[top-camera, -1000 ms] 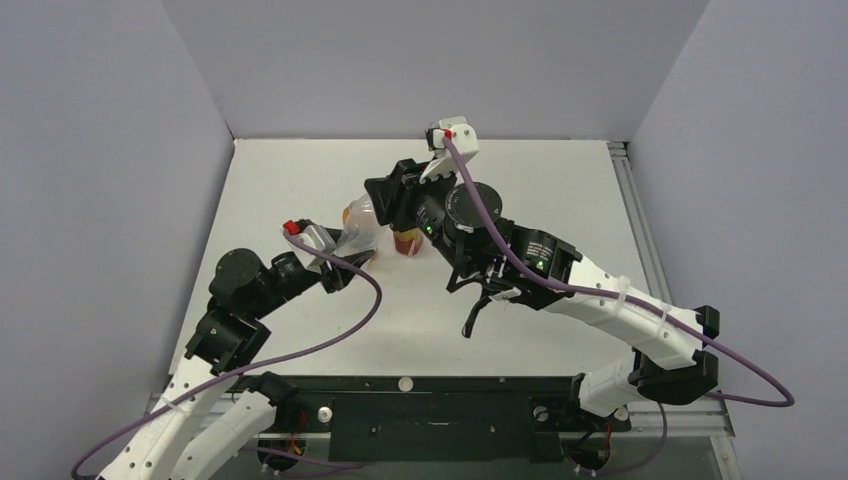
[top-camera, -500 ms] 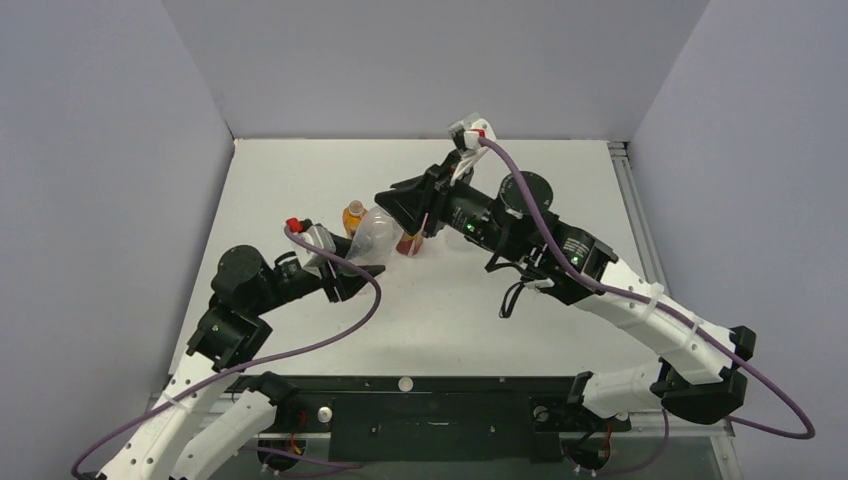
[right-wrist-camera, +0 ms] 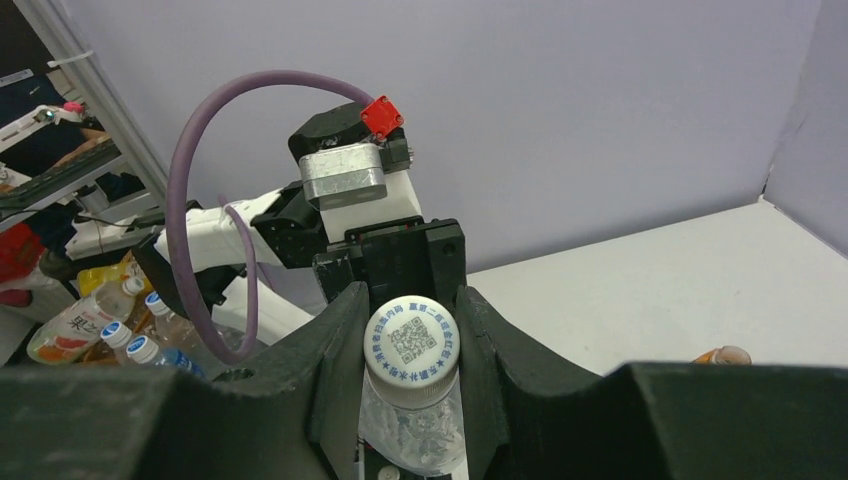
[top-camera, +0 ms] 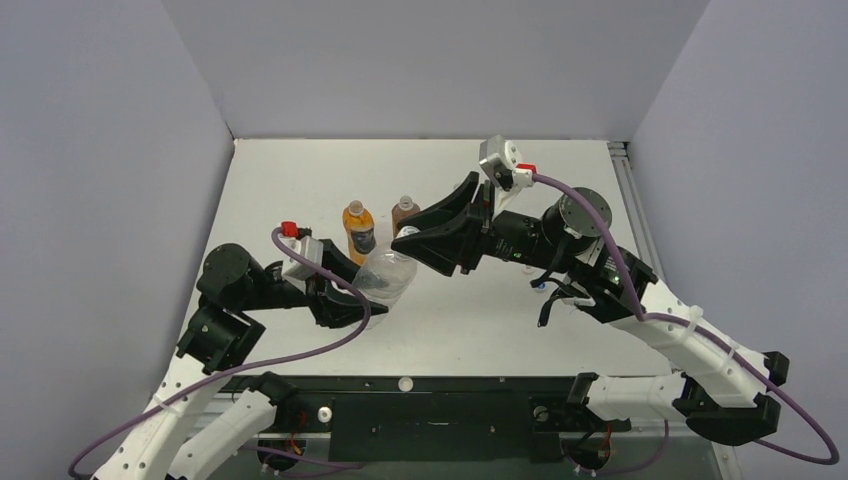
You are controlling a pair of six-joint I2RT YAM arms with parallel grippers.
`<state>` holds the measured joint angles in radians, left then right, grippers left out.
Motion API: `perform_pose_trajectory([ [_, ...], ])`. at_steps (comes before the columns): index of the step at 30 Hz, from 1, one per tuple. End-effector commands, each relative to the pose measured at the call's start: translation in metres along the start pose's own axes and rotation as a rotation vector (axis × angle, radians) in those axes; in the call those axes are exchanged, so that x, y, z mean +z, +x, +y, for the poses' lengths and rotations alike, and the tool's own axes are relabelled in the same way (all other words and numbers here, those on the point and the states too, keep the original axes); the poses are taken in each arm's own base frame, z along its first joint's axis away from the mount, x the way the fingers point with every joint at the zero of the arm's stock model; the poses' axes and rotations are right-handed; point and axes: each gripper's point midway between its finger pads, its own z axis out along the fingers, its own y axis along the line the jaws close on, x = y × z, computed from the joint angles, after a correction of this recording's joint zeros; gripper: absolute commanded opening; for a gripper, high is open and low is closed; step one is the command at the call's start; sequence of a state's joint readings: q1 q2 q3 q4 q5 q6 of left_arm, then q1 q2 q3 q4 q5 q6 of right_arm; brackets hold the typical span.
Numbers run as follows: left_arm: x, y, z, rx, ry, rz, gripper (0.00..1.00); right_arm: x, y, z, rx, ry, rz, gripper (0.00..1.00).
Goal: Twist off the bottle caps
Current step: Unscrew the bottle cap from the plastic bottle.
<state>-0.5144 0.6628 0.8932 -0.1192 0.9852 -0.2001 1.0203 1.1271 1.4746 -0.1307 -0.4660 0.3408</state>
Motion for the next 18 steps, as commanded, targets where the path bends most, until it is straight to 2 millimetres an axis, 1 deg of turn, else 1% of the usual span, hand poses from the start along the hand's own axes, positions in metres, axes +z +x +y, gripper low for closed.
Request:
perform_pose_trajectory([
  [1, -0.003, -0.019, -0.016, 0.029, 0.051, -0.028, 0.0, -0.003, -0.033, 0.014, -0.043, -0.066, -0.107, 0.12],
  [3, -0.002, -0.018, -0.014, 0.025, 0.044, -0.027, 0.0, 0.001, -0.032, 0.015, -0.032, -0.075, -0.106, 0.12],
  [5, -0.002, -0.017, -0.013, 0.021, 0.044, -0.024, 0.0, 0.003, -0.036, 0.02, -0.03, -0.101, -0.123, 0.12],
  [7, -0.002, -0.016, -0.011, 0.02, 0.038, -0.023, 0.0, 0.004, -0.04, 0.021, -0.028, -0.102, -0.138, 0.2],
  [8, -0.002, -0.015, -0.01, 0.023, 0.032, -0.024, 0.0, 0.005, -0.041, 0.02, -0.024, -0.094, -0.14, 0.37],
  [9, -0.002, -0.016, -0.006, 0.034, 0.011, -0.028, 0.0, 0.005, -0.043, 0.014, -0.017, -0.06, -0.149, 0.45],
  [10, -0.002, -0.016, -0.003, 0.04, -0.003, -0.031, 0.0, 0.005, -0.045, 0.011, -0.011, -0.035, -0.154, 0.59],
  [11, -0.002, -0.017, 0.004, 0.06, -0.041, -0.039, 0.0, 0.005, -0.045, -0.002, 0.003, 0.043, -0.159, 0.64],
  [12, -0.002, -0.017, 0.008, 0.072, -0.062, -0.041, 0.0, 0.003, -0.046, -0.009, 0.009, 0.089, -0.163, 0.72],
  [13, -0.003, -0.018, 0.018, 0.098, -0.115, -0.048, 0.0, 0.0, -0.046, -0.024, 0.024, 0.184, -0.168, 0.75],
  [14, -0.004, -0.016, 0.023, 0.113, -0.141, -0.048, 0.0, -0.003, -0.048, -0.029, 0.032, 0.236, -0.177, 0.79],
  [15, -0.006, -0.016, 0.034, 0.145, -0.197, -0.048, 0.0, -0.012, -0.05, -0.051, 0.039, 0.384, -0.193, 0.8],
  [16, -0.007, -0.014, 0.04, 0.155, -0.224, -0.045, 0.0, -0.015, -0.05, -0.052, 0.043, 0.429, -0.199, 0.81],
  [17, -0.01, -0.014, 0.051, 0.187, -0.28, -0.044, 0.0, -0.027, -0.052, -0.07, 0.042, 0.567, -0.215, 0.81],
  [18, -0.011, -0.011, 0.057, 0.204, -0.307, -0.036, 0.0, -0.027, -0.049, -0.068, 0.045, 0.592, -0.21, 0.82],
])
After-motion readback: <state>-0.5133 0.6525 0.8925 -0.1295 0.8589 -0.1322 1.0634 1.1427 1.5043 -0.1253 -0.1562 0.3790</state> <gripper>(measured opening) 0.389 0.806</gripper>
